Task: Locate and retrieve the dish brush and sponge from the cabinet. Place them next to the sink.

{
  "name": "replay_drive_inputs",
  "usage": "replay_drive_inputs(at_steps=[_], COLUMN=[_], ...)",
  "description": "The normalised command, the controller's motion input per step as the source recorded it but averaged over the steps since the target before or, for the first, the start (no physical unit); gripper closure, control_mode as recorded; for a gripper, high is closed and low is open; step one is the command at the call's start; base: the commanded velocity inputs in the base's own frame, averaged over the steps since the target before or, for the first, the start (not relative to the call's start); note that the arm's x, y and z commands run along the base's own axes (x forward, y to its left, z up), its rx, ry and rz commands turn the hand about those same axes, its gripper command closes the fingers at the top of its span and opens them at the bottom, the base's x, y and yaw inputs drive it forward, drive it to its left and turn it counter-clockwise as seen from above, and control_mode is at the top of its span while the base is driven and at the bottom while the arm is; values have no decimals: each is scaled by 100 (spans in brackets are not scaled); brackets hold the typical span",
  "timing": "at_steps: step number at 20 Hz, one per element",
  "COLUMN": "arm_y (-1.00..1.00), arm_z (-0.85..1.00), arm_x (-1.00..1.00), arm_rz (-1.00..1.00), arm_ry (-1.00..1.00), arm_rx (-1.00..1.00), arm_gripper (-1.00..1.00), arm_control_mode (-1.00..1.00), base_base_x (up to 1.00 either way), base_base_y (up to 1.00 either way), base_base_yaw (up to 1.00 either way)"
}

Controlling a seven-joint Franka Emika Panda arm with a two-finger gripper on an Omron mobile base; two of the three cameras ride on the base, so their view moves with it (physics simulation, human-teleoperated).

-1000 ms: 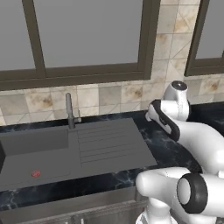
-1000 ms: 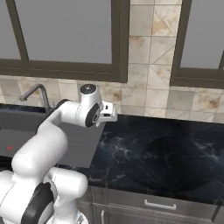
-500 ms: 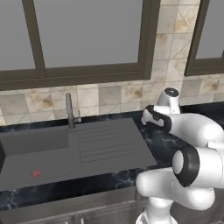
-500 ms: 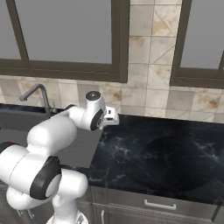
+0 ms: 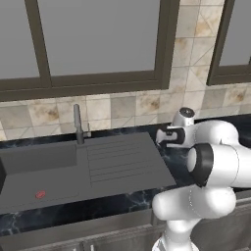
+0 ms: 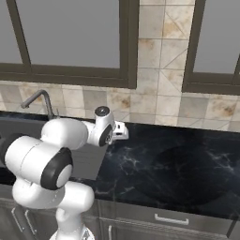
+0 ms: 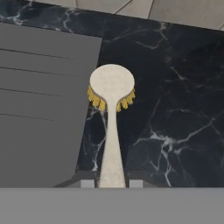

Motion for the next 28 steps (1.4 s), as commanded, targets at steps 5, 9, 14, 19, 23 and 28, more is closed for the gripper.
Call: replay_drive_inputs(at_steps=[5, 9, 14, 19, 23, 28], arm_y=[0, -2, -3, -1, 0, 0], arm_z=[-38, -32, -11, -9, -7, -1], arm_x=[11, 11, 7, 8, 5, 1], arm_rz=[0, 0, 0, 0, 0, 0], arm_ry=[-3, 0, 0, 0, 0, 0], arm_rx=[-1, 1, 2, 2, 1, 0], arm_gripper=[100, 100, 100, 100, -100, -100], arm_control_mode=[-100, -100, -100, -100, -100, -100], base_base_x=[0, 0, 0, 0, 0, 0], base_base_y=[0, 0, 0, 0, 0, 0], base_base_yaw=[0, 0, 0, 0, 0, 0])
